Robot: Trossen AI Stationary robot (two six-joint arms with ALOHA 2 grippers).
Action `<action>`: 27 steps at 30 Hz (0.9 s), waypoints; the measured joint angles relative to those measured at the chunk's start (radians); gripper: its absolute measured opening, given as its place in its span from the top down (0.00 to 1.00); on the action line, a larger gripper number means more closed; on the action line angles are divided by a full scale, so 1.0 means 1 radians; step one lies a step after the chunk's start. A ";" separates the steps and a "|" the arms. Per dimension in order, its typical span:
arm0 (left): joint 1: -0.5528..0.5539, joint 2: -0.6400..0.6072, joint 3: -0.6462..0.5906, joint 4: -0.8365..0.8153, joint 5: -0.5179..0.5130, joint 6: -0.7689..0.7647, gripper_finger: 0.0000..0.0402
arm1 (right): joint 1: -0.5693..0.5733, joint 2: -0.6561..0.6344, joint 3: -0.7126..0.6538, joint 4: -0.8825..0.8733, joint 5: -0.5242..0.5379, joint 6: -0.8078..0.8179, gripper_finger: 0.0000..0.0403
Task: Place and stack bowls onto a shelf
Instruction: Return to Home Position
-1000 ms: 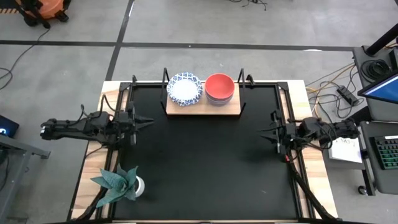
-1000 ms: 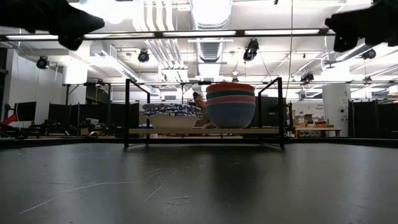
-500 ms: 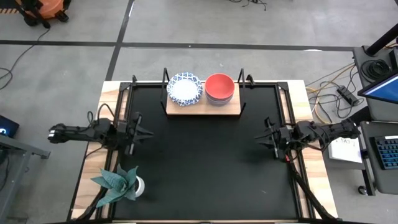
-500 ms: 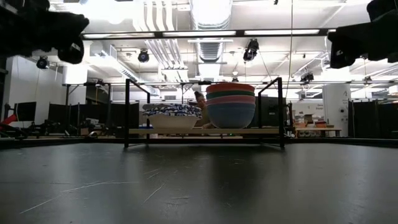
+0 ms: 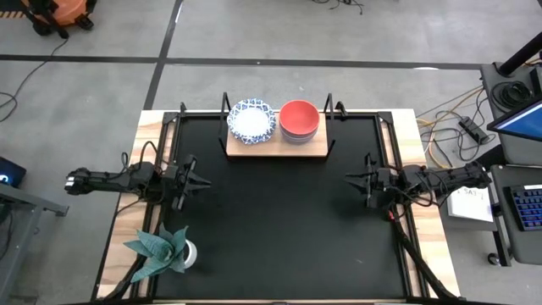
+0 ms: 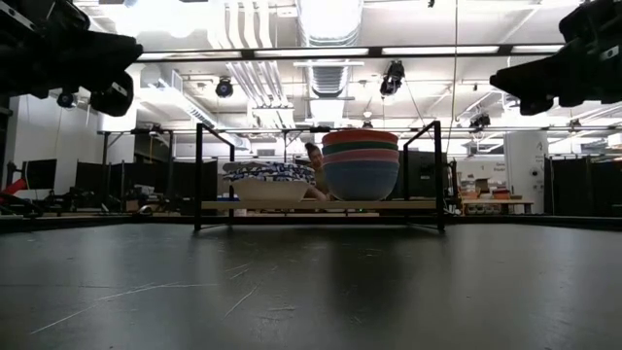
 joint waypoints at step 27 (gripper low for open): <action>0.000 0.015 0.006 -0.003 -0.001 0.000 0.91 | 0.000 -0.001 -0.001 -0.005 0.007 0.008 0.83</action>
